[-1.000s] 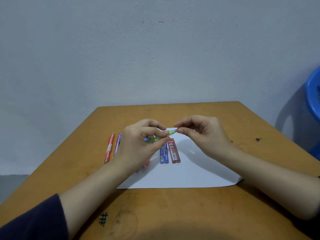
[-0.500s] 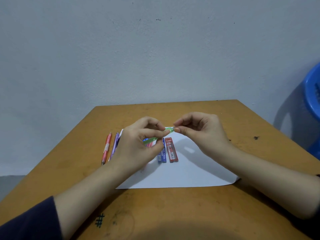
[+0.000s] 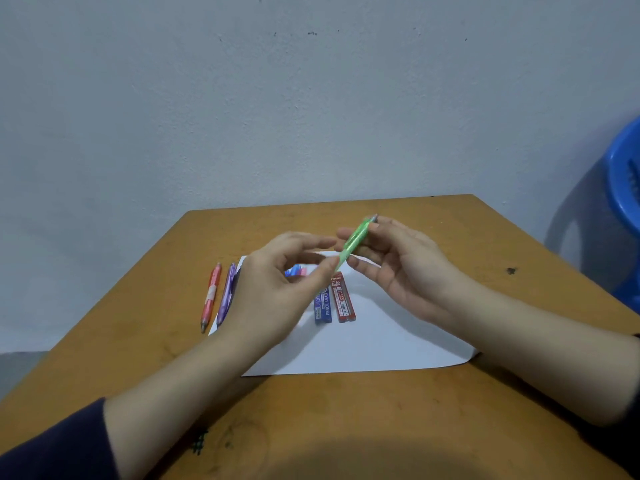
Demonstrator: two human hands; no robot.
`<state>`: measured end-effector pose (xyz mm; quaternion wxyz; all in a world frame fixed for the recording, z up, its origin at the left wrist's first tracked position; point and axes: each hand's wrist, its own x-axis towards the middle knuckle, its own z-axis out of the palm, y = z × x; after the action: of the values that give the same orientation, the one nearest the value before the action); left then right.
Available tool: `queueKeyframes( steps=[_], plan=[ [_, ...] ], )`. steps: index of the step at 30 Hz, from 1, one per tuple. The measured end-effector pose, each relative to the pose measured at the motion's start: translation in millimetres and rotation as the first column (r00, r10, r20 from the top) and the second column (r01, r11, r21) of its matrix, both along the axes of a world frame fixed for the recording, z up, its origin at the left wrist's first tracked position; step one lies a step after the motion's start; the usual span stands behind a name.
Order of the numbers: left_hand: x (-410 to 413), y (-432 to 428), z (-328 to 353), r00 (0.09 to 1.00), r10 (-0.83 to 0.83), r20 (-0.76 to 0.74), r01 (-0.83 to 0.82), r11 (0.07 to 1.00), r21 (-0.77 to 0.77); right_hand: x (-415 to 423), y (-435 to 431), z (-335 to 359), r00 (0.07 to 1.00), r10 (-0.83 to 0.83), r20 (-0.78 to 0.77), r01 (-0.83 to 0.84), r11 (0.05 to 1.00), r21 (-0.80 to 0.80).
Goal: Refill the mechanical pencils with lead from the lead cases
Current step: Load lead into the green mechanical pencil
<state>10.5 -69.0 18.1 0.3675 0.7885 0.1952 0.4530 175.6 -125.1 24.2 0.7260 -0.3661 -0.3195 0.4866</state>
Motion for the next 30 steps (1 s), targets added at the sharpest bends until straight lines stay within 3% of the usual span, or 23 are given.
queueKeyframes(
  steps=[2, 4, 7, 9, 16, 21, 25, 30],
  plan=[
    [1.5, -4.4, 4.0, 0.999, 0.009, 0.037, 0.001, 0.968, -0.252, 2.2, 1.9, 2.1, 0.984, 0.004, -0.178, -0.005, 1.0, -0.003],
    [4.5, -5.8, 5.5, 0.998, -0.009, 0.068, 0.041, 0.875, -0.482, 6.0, 4.0, 1.8, 0.947, 0.027, -0.32, -0.032, 0.999, -0.012],
    [8.6, -9.4, 7.2, 0.991, -0.104, 0.079, 0.127, 0.619, -0.775, 11.6, 5.4, 0.6, 0.907, 0.047, -0.42, -0.064, 0.998, -0.027],
    [9.1, -11.4, 9.3, 0.98, -0.153, 0.128, 0.183, 0.437, -0.88, 14.5, 4.6, 0.9, 0.887, 0.039, -0.46, -0.063, 0.997, -0.037],
    [5.7, -14.0, 14.2, 0.923, -0.337, 0.187, 0.261, 0.187, -0.947, 19.9, -0.1, 5.7, 0.841, 0.056, -0.538, -0.083, 0.996, -0.025],
    [5.9, -17.3, 13.0, 0.827, -0.534, 0.176, 0.248, 0.065, -0.967, 22.9, -1.9, 5.8, 0.831, 0.059, -0.553, -0.07, 0.998, 0.001],
    [4.9, -14.6, 11.9, 0.785, -0.582, 0.213, 0.281, 0.028, -0.959, 23.5, -3.0, 6.2, 0.838, 0.06, -0.543, -0.053, 0.998, 0.028],
    [5.5, -13.0, 10.4, 0.769, -0.614, 0.179, 0.27, 0.058, -0.961, 22.9, -2.7, 5.3, 0.836, 0.033, -0.548, -0.025, 0.999, 0.023]
  ],
)
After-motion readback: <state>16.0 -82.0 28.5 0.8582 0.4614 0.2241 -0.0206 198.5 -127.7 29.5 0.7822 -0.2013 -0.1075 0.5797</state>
